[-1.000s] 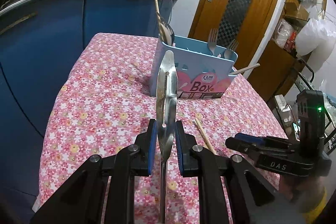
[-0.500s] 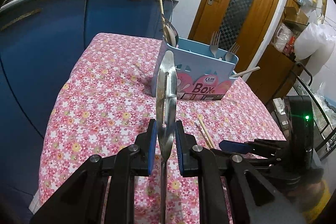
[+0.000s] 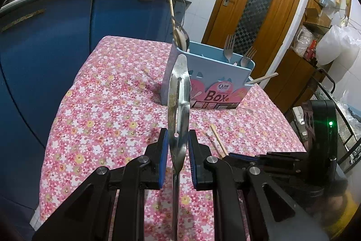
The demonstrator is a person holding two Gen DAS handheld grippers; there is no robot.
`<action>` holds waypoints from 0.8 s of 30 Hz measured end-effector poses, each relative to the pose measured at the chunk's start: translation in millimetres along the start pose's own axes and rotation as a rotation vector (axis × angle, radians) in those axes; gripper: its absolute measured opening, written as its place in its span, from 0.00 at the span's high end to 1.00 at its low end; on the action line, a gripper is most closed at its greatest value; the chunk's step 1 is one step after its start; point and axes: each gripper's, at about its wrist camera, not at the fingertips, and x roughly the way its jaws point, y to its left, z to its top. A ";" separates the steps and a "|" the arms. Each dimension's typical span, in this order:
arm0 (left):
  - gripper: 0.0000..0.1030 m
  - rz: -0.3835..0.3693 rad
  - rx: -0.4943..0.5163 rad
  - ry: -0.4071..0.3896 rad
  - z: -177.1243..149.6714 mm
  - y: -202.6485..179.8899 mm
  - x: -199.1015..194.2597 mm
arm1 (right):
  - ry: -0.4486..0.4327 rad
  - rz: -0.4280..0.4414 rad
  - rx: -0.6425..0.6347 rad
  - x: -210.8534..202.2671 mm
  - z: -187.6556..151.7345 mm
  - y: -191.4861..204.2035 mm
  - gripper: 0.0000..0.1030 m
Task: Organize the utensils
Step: 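Grasp the wooden chopstick with the right gripper while the left holds the knife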
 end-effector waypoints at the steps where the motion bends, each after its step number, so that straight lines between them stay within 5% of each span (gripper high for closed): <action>1: 0.84 -0.004 0.000 -0.003 0.6 -0.9 -0.6 | -0.015 0.003 0.002 -2.8 0.1 -0.5 0.94; 22: 0.85 -0.057 0.043 -0.106 28.8 -30.5 -10.5 | -0.370 0.012 0.074 -83.6 25.7 -26.4 0.94; 24: 0.95 -0.059 0.046 -0.119 35.3 -33.7 -10.5 | -0.394 0.005 0.072 -88.1 29.6 -27.8 0.94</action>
